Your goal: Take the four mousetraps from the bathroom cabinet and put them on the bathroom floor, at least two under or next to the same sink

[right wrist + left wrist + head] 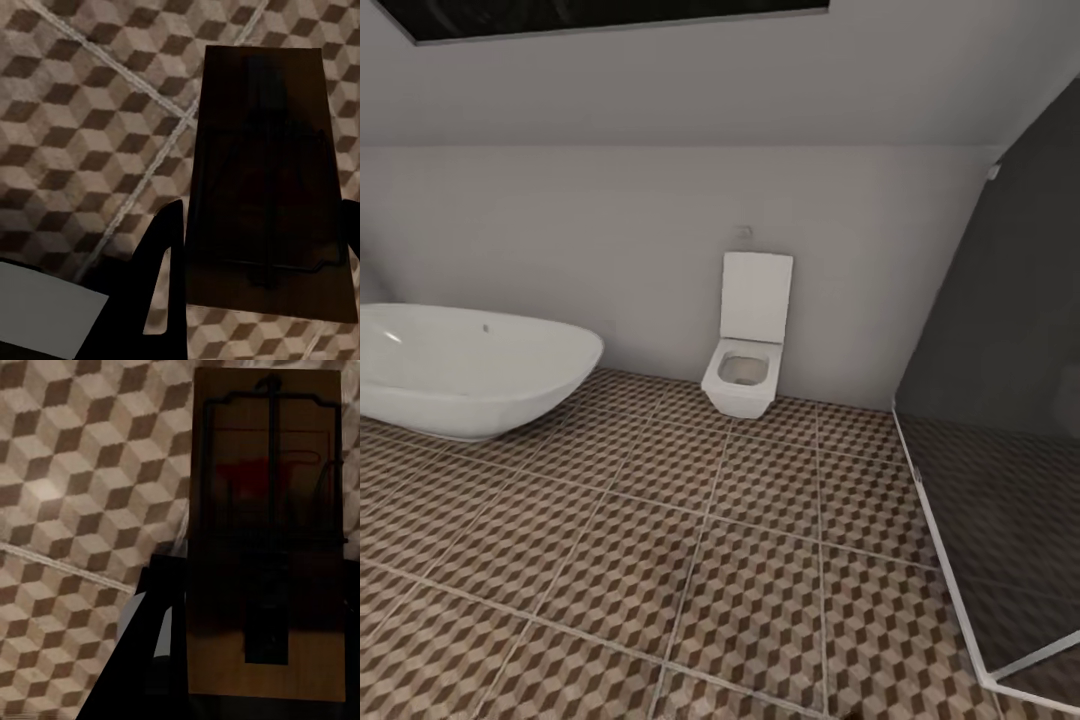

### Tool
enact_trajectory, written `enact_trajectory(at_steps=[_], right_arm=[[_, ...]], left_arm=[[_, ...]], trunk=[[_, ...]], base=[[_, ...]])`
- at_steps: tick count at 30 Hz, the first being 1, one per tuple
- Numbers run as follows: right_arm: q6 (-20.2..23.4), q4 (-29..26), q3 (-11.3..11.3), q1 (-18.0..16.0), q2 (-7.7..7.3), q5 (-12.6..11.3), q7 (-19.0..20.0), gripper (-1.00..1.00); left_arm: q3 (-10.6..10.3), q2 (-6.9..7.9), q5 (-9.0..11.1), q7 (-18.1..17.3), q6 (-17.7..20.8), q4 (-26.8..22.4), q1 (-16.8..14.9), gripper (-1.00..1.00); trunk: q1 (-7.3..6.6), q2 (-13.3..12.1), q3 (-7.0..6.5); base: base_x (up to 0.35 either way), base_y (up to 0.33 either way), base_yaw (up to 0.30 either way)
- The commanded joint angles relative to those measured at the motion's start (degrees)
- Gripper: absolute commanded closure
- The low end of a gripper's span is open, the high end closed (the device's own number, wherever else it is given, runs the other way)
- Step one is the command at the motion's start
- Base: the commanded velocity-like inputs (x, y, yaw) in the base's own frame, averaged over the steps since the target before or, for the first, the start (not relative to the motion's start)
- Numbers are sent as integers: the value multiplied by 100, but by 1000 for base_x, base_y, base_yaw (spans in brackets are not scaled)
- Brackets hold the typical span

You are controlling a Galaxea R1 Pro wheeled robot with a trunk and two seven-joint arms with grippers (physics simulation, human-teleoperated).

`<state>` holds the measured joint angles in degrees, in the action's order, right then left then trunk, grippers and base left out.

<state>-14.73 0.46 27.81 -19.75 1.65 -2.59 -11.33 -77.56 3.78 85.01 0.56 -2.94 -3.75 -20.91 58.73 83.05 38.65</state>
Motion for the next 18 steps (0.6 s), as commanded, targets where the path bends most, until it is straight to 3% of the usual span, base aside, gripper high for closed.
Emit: enact_trajectory(at_steps=[1,18], right_arm=[[-21,7,41,-3,2,-40,-1,100],[-21,7,41,-3,2,-39,12,100]], left_arm=[[-49,5,42,23,-13,-12,-2,100],[-49,9,42,23,-13,-12,-6,100]], trunk=[[0,2,5],[0,2,5]], base=[[0,0,289],[0,0,289]])
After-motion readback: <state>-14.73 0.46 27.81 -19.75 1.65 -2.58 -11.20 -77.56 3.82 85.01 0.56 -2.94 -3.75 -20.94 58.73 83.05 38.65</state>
